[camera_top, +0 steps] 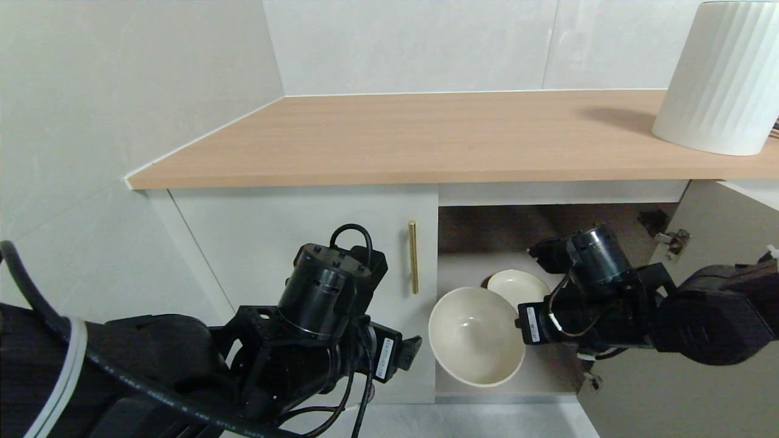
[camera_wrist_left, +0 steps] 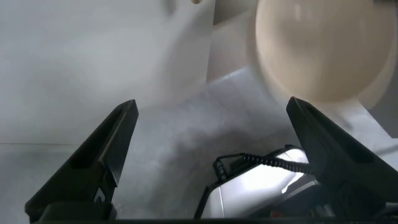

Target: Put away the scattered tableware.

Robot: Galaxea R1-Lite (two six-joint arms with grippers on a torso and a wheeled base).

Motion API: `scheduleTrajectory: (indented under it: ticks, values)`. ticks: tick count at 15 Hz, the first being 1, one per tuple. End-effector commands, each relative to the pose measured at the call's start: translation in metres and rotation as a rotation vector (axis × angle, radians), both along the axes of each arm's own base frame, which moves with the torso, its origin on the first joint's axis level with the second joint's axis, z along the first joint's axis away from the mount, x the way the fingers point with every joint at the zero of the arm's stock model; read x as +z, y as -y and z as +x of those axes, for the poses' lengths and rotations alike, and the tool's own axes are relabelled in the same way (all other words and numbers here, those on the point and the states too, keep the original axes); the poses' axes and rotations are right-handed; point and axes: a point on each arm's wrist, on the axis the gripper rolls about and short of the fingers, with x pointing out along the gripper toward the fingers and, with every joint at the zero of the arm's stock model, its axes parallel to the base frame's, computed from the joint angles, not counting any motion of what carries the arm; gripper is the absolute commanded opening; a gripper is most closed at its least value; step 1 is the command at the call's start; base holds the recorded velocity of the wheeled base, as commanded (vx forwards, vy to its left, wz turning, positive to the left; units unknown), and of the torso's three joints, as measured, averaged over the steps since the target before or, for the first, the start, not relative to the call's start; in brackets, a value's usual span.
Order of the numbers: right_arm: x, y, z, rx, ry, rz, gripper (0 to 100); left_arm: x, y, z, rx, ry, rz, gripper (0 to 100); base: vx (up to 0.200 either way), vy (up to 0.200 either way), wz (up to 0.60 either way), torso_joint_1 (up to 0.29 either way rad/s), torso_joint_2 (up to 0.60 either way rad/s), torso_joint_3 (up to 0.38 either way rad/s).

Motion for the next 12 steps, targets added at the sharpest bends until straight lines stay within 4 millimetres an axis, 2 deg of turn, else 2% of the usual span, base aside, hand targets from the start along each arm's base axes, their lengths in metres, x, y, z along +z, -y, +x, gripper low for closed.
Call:
scheduleTrajectory:
  ticks: [1,4,9,12]
  values:
    - [-0.018,0.020,0.037,-0.138,-0.037,0.003,0,0.003,-0.002,0.000,0.006,0.007,-0.006,100,0.000,0.000,0.00,0.000,0.00,0.000]
    - [-0.020,0.028,0.063,-0.300,-0.016,0.037,0,0.004,-0.002,-0.001,0.005,0.010,-0.011,100,0.000,0.000,0.00,0.000,0.00,0.000]
    - [-0.026,0.043,0.095,-0.509,0.001,0.050,0,0.004,-0.002,-0.001,0.005,0.009,-0.010,100,0.000,0.000,0.00,0.000,0.00,0.000]
    - [-0.034,0.053,0.108,-0.562,-0.003,0.053,0,0.004,-0.002,-0.001,0.007,0.010,-0.010,100,0.000,0.000,0.00,0.000,0.00,0.000]
